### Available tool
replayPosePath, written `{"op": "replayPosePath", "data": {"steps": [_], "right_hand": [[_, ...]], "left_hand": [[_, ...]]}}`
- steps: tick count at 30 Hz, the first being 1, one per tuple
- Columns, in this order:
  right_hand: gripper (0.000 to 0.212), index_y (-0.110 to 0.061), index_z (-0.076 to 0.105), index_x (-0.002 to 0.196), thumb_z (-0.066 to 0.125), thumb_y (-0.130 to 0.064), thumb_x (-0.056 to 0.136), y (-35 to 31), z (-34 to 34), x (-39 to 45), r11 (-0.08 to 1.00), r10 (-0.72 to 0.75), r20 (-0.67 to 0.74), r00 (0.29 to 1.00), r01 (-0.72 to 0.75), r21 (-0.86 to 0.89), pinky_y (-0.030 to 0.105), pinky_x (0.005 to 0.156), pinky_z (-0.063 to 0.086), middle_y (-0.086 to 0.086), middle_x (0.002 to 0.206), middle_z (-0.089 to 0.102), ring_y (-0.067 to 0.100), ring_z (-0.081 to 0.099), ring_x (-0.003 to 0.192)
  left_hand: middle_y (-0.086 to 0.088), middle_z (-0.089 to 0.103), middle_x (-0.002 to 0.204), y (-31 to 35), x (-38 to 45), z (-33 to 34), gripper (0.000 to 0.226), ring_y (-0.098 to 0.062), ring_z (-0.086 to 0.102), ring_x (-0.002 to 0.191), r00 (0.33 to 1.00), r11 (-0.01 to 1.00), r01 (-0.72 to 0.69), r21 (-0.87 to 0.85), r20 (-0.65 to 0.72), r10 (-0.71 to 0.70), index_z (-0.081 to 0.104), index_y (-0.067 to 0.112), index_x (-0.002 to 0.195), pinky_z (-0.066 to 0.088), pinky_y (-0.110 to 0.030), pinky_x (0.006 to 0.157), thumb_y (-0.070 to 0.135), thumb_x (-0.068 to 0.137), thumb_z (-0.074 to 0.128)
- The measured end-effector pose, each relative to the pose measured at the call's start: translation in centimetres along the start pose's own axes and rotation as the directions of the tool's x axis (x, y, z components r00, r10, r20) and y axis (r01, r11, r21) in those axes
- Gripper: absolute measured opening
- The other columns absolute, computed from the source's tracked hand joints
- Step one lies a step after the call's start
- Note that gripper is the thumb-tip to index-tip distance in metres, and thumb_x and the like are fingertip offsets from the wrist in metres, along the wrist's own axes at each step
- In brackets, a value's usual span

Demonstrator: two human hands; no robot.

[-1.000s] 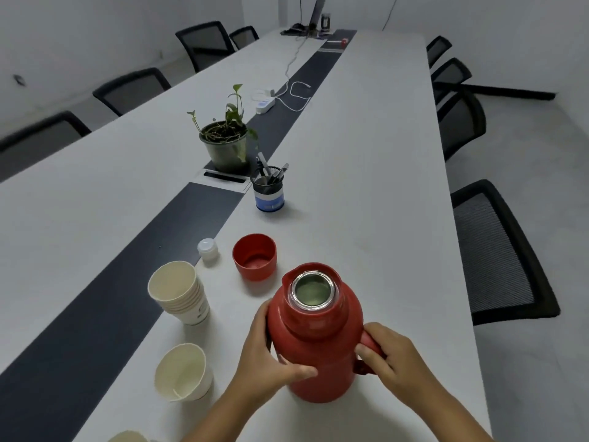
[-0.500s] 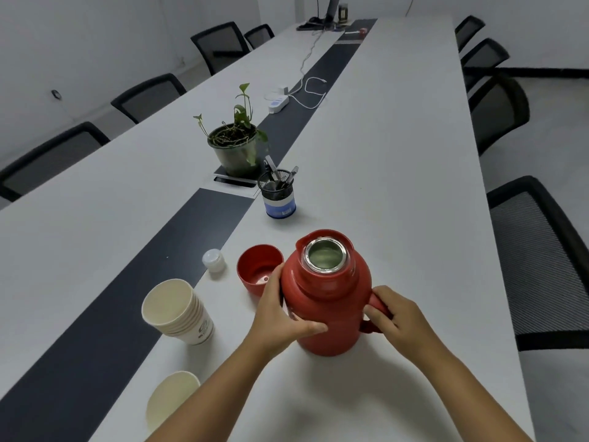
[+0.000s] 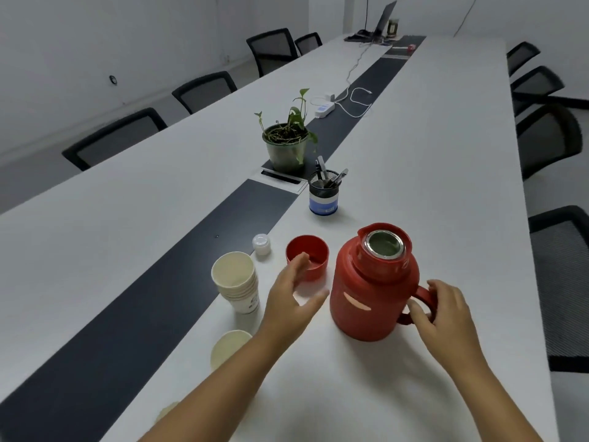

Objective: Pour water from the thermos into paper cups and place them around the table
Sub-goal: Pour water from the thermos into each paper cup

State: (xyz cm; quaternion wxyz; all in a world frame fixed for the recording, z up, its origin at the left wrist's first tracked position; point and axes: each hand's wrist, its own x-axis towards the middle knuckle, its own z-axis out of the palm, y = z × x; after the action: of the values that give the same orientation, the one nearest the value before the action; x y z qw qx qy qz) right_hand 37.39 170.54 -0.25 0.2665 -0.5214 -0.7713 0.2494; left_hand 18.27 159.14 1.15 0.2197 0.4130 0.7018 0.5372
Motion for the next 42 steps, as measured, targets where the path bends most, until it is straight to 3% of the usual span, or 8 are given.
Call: {"op": "replayPosePath", "data": {"steps": [4, 8, 11, 16, 21, 26, 32, 42], "right_hand": [[0.024, 0.008, 0.059, 0.089, 0.059, -0.013, 0.077, -3.7, 0.0, -1.7, 0.985, -0.165, -0.275, 0.947, 0.144, -0.095, 0.043, 0.075, 0.044, 0.025, 0.089, 0.061, 0.041, 0.057, 0.083], [0.010, 0.000, 0.059, 0.072, 0.054, -0.008, 0.070, -8.0, 2.7, -3.9, 0.963, -0.239, -0.196, 0.951, 0.258, 0.077, 0.014, 0.067, 0.038, 0.011, 0.073, 0.059, 0.028, 0.056, 0.069], [0.008, -0.001, 0.062, 0.072, 0.056, -0.006, 0.074, -10.7, 7.3, -5.1, 0.951, -0.295, 0.022, 0.955, 0.292, 0.103, 0.009, 0.071, 0.036, 0.010, 0.071, 0.061, 0.025, 0.058, 0.066], [0.040, -0.016, 0.048, 0.125, 0.056, -0.013, 0.085, -14.4, 14.5, -4.9, 0.991, -0.119, 0.299, 0.947, 0.095, 0.092, 0.017, 0.085, 0.036, 0.001, 0.121, 0.051, 0.011, 0.049, 0.100], [0.043, -0.014, 0.049, 0.126, 0.050, -0.002, 0.085, -16.5, 16.7, -3.4, 0.974, -0.213, 0.254, 0.943, 0.226, -0.024, 0.018, 0.092, 0.031, 0.009, 0.128, 0.046, 0.022, 0.045, 0.117], [0.027, -0.001, 0.068, 0.088, 0.058, 0.008, 0.065, -17.1, 16.2, -2.8, 0.924, -0.326, 0.157, 0.932, 0.349, -0.153, 0.025, 0.074, 0.047, 0.016, 0.091, 0.067, 0.033, 0.065, 0.085], [0.023, -0.008, 0.069, 0.081, 0.076, -0.002, 0.061, -17.0, 16.0, -1.9, 0.894, -0.383, 0.213, 0.899, 0.418, -0.160, 0.020, 0.068, 0.047, 0.009, 0.086, 0.068, 0.021, 0.066, 0.080], [0.016, -0.023, 0.053, 0.076, 0.066, -0.028, 0.068, -18.4, 14.9, -1.9, 0.956, -0.200, 0.079, 0.977, 0.177, 0.235, 0.007, 0.077, 0.039, -0.012, 0.103, 0.053, 0.002, 0.052, 0.092]], "left_hand": [[0.013, 0.057, 0.106, -0.4, -1.1, -5.7, 0.047, 0.000, 0.057, 0.099, 0.965, 0.995, -0.099, -0.003, -0.246, 0.095, 0.047, 0.038, 0.104, 0.045, -0.006, 0.084, 0.002, 0.080, 0.064], [-0.001, 0.055, 0.108, -3.7, -1.0, -11.2, 0.046, -0.015, 0.056, 0.097, 0.943, 0.999, 0.019, 0.044, -0.334, -0.003, 0.046, 0.022, 0.118, 0.044, -0.024, 0.085, 0.003, 0.080, 0.065], [-0.003, 0.049, 0.119, -7.0, -0.3, -14.0, 0.071, -0.014, 0.049, 0.101, 0.965, 0.973, 0.210, 0.093, -0.180, -0.191, 0.030, 0.015, 0.137, 0.040, -0.027, 0.086, 0.016, 0.078, 0.070], [-0.001, 0.036, 0.140, -10.9, 1.9, -15.7, 0.087, -0.012, 0.042, 0.114, 0.951, 0.953, 0.259, 0.160, 0.131, -0.281, 0.022, 0.019, 0.141, 0.037, -0.025, 0.094, 0.025, 0.073, 0.075], [0.025, 0.033, 0.127, -11.4, 4.5, -15.3, 0.084, 0.002, 0.042, 0.115, 0.925, 0.979, 0.195, 0.057, 0.321, -0.203, 0.029, 0.038, 0.131, 0.036, -0.010, 0.091, 0.035, 0.064, 0.080], [0.013, 0.040, 0.137, -12.1, 6.0, -15.0, 0.077, -0.002, 0.045, 0.117, 0.872, 0.988, 0.155, 0.001, 0.470, -0.138, 0.034, 0.032, 0.132, 0.040, -0.015, 0.094, 0.022, 0.070, 0.077], [0.018, 0.049, 0.124, -12.7, 6.8, -14.9, 0.067, 0.010, 0.047, 0.110, 0.878, 0.988, 0.133, -0.077, 0.473, -0.081, 0.042, 0.041, 0.115, 0.041, -0.007, 0.088, 0.022, 0.062, 0.080], [0.023, 0.048, 0.119, -12.9, 7.1, -15.1, 0.065, 0.012, 0.049, 0.107, 0.852, 0.982, 0.137, -0.133, 0.522, -0.048, 0.044, 0.041, 0.109, 0.043, -0.009, 0.086, 0.036, 0.051, 0.071]]}}
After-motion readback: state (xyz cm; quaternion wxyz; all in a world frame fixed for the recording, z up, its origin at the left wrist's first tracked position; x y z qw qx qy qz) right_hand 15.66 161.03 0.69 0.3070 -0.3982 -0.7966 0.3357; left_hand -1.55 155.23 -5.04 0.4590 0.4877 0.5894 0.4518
